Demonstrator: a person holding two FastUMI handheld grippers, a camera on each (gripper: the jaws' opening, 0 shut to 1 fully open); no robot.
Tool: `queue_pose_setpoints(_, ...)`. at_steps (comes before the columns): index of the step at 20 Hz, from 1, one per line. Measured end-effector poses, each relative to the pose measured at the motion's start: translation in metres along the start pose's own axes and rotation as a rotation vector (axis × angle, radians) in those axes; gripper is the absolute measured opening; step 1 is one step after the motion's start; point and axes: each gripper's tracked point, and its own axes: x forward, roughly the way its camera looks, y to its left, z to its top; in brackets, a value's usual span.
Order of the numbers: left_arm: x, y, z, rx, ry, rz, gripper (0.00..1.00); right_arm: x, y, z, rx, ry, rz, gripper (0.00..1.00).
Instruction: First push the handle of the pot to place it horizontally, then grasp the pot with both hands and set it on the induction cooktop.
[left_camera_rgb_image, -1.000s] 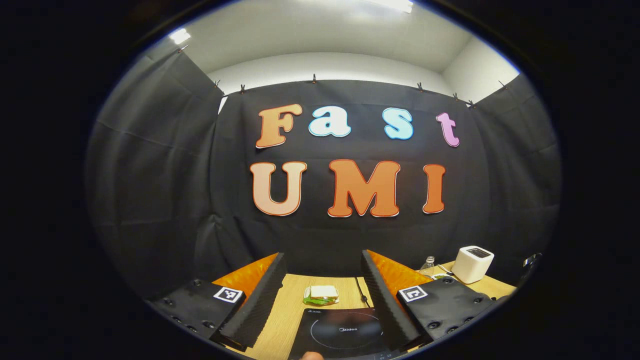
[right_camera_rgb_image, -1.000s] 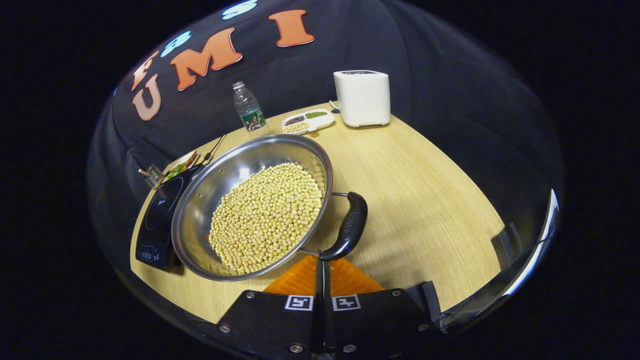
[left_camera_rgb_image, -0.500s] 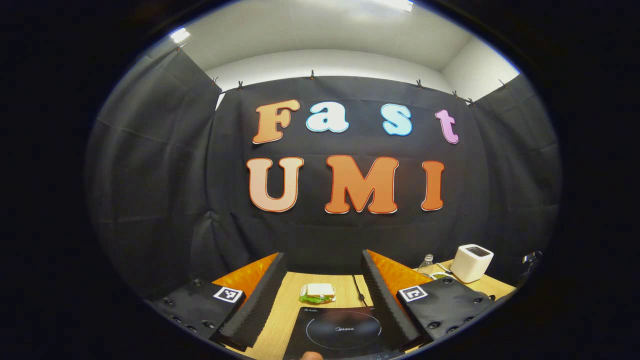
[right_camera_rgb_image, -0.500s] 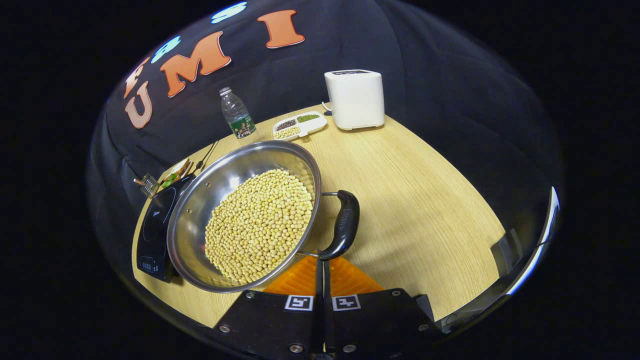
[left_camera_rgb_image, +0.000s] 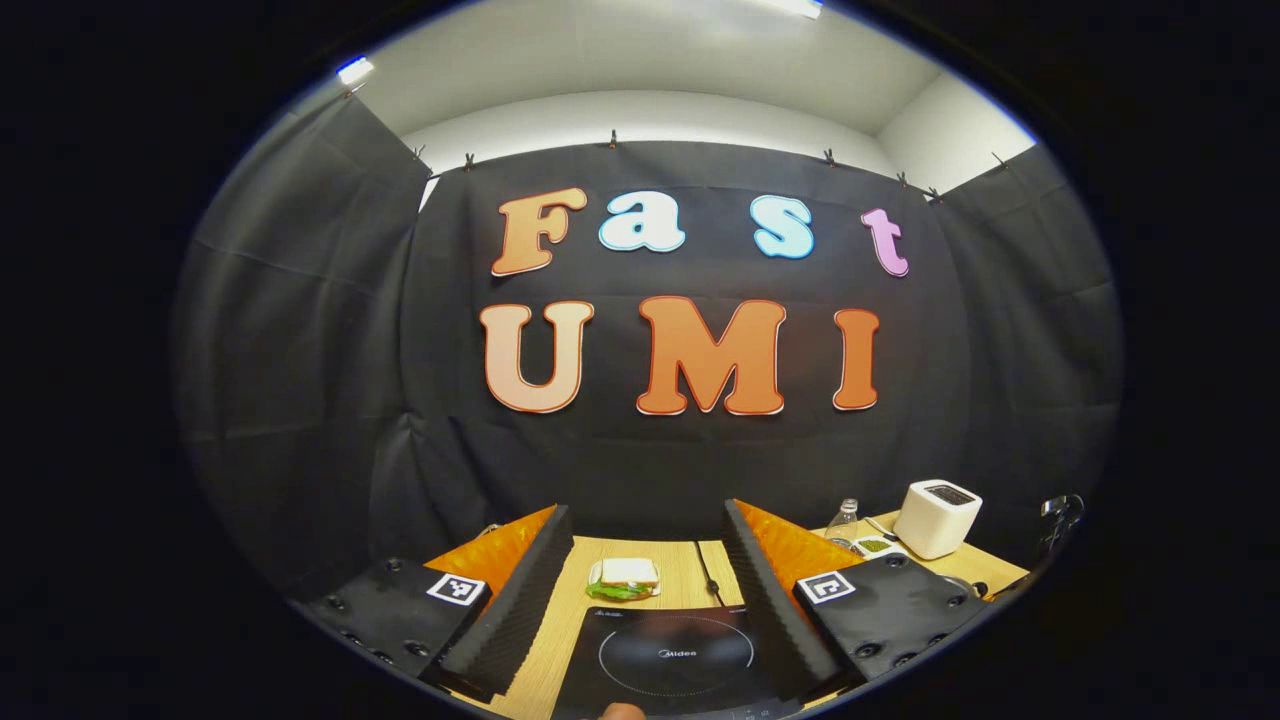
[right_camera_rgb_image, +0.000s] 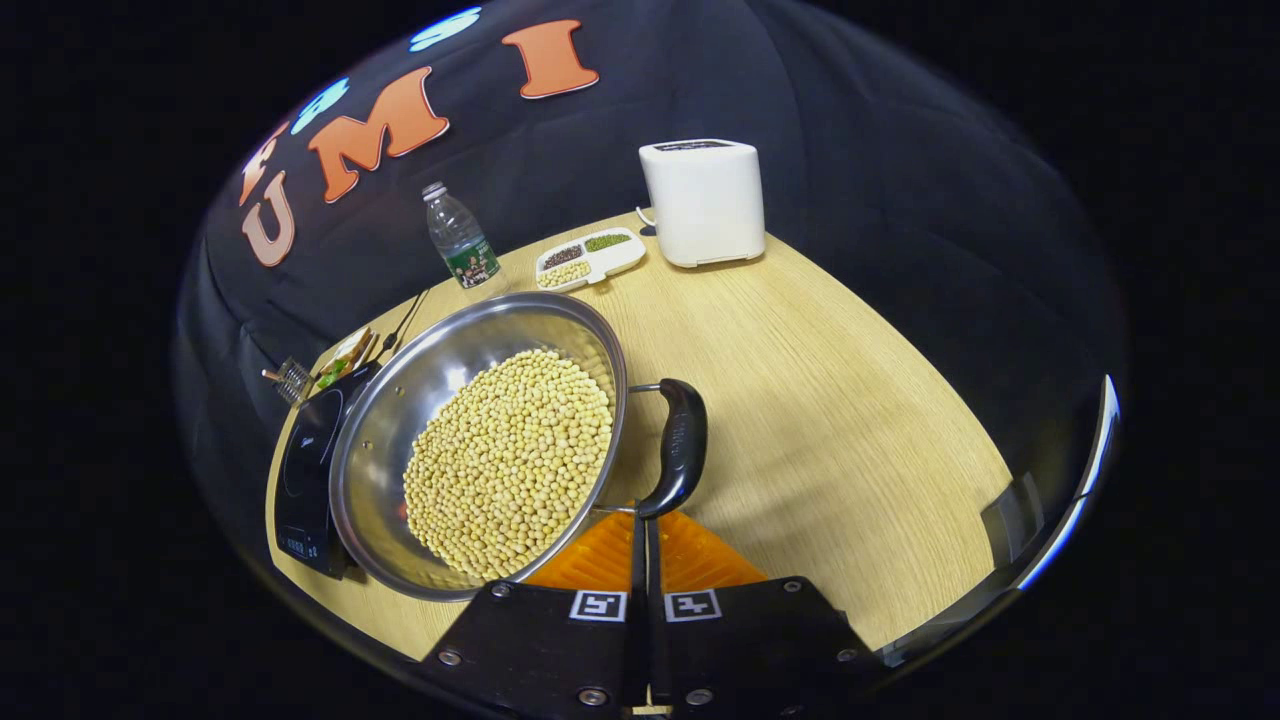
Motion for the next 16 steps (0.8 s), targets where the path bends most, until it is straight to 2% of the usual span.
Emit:
queue_pose_setpoints(9, 0.002, -0.022, -0.022, 0.005, 0.041, -0.042, 0.98, 0.009, -0.004, 0.012, -0.007, -0.015, -0.024, 0.0)
queue_pose_setpoints(16, 0.008, -0.058, -0.066, 0.011, 0.121, -0.104, 0.99, 0.018, -0.01, 0.022, 0.012, -0.026, -0.034, 0.0)
